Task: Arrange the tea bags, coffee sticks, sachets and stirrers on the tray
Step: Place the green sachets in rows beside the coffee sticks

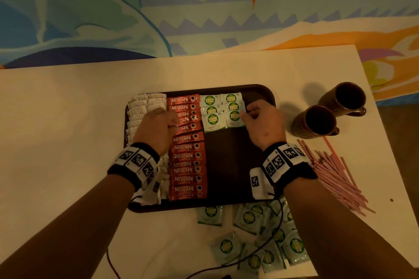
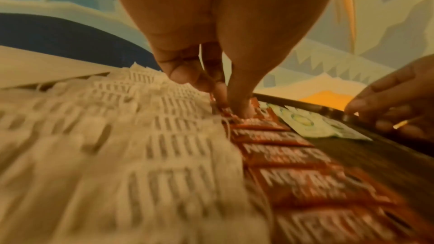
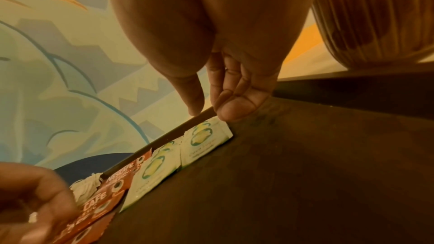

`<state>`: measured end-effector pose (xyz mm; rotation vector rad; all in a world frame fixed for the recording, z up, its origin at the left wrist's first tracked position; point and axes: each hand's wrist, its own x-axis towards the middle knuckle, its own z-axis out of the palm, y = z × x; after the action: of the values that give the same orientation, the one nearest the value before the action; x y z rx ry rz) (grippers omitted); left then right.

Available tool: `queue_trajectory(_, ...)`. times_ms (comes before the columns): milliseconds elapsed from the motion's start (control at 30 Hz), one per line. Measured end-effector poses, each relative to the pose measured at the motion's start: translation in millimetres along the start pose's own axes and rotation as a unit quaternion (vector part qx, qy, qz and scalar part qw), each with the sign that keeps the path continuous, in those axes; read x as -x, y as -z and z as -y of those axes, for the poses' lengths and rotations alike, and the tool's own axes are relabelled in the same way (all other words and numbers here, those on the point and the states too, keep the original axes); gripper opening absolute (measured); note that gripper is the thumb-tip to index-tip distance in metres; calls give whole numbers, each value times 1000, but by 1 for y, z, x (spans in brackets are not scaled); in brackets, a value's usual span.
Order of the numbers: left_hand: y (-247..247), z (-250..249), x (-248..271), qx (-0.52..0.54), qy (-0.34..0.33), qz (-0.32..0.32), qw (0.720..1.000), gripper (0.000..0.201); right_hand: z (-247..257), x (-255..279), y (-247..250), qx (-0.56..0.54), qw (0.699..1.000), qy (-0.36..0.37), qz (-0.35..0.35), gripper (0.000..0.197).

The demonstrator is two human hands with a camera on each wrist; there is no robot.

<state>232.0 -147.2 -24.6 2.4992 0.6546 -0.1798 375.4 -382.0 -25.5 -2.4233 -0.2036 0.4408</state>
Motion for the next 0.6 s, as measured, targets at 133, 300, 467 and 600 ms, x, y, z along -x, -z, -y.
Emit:
queue_trajectory(133, -14, -7, 8, -23, 1, -2, 1000, 35, -2, 12, 2, -13, 1000, 4, -3, 29)
queue_trajectory(300, -19, -8, 9, -39, -22, -20, 999, 31, -13, 23, 10, -17, 1000, -11, -4, 31)
queue_trajectory(467, -19, -11, 10, -50, -32, -49, 997, 30, -17, 36, 15, -22, 1000, -9, -17, 29)
queue_trajectory(600, -20, -13, 14, -55, -32, -33, 997, 33, -19, 48, 23, -34, 999, -7, -15, 27)
